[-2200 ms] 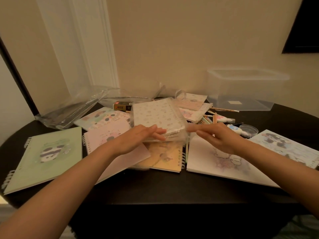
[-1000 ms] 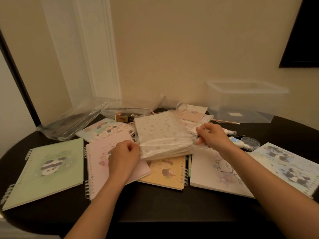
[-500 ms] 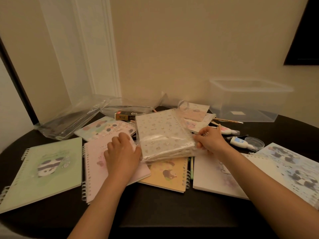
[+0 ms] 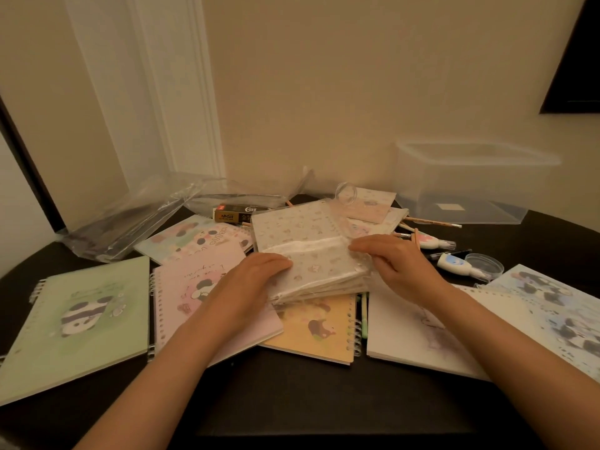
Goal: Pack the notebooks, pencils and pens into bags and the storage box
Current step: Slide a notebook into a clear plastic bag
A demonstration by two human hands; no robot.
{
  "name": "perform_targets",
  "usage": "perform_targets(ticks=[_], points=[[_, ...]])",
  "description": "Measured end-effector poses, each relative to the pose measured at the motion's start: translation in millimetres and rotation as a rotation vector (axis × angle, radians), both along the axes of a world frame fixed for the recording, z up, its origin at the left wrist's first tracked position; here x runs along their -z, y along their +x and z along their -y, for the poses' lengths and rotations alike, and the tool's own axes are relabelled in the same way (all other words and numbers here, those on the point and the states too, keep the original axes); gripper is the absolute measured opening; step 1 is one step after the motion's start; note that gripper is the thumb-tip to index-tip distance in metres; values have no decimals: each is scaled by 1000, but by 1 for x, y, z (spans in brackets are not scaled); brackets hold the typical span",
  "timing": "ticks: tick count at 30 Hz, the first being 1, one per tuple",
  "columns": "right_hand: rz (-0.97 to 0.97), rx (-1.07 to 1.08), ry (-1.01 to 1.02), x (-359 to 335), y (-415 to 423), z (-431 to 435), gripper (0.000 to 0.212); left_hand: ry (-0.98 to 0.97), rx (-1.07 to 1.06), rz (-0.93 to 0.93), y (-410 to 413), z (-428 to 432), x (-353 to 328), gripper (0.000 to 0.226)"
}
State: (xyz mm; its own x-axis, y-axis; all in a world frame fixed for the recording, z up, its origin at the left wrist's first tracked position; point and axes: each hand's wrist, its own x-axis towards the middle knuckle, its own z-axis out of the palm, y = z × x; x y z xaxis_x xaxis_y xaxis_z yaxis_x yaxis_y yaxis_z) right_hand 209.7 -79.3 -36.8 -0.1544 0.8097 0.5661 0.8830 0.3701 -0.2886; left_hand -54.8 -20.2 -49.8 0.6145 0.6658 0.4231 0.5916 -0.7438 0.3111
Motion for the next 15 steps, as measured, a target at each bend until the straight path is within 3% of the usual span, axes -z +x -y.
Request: perform_targets(ticks=[4,7,9,13,15], points=[[4,-5,-134,-1,-4,6,58,-169,-129,207,8,4,-4,29],[-37,17,-159,5,-6,7,49,-188,-362,227,14,1,-8,12],[-61,25,-178,7,-8,8,42,-312,-445,200,16,-3,-12,23],[-62,12,-221,6,-8,7,46,-683,-462,288,14,-9,-31,65],[-69,1,-237,5,-7,7,52,-776,-438,280,13,-13,-38,60]])
